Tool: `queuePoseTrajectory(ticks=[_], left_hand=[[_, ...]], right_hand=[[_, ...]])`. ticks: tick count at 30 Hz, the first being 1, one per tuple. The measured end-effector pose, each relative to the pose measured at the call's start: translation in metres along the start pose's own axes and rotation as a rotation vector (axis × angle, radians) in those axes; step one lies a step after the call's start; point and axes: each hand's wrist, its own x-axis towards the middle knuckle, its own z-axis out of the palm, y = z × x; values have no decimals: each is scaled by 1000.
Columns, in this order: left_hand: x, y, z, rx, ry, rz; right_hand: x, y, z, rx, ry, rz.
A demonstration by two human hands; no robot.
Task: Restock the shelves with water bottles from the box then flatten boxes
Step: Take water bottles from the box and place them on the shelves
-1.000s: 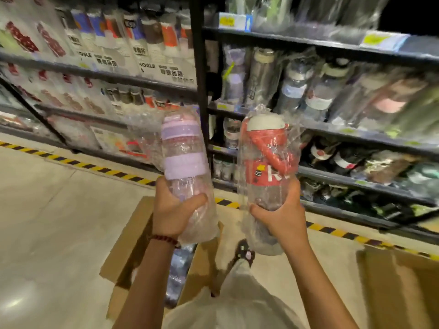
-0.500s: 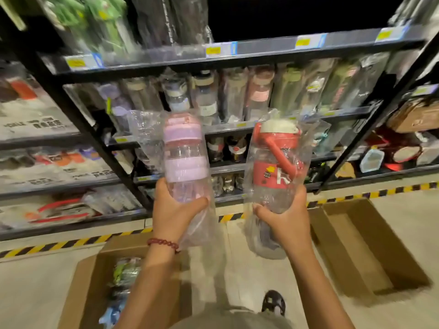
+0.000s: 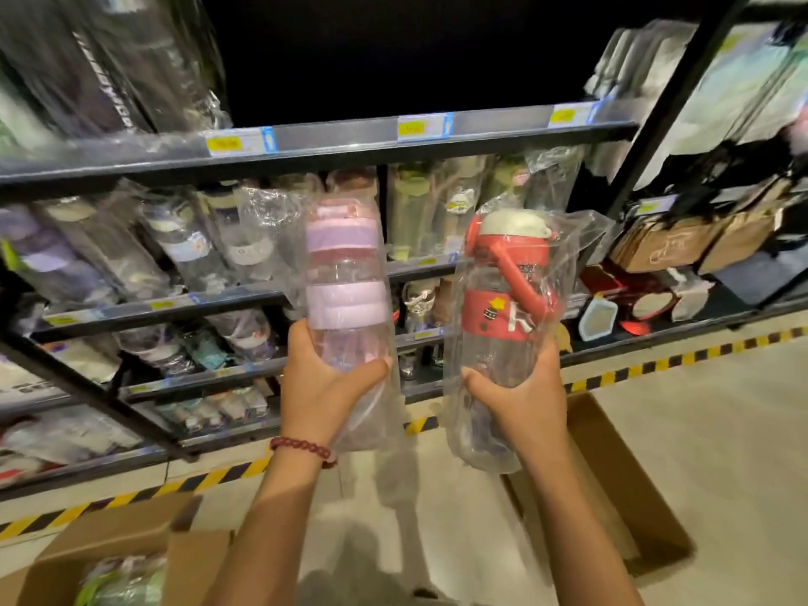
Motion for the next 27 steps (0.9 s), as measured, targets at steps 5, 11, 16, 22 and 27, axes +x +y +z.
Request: queuePoseTrajectory(ticks=[5,11,16,22,27], left_hand=[[39,21,21,10,3,57],[111,50,29,-41,4,141],[182,70,29,-71,34,216],[262,80,20,-125,6,254],[303,99,-1,-186,-45,251]], right_hand=[[51,-14,3,9,-15,-48],[112,-45,31,18,-29,-115],[165,-82,63,95,-56,-162],[221,-115,108,164,-100,-189],[255,-141,140,240,-166,-170]])
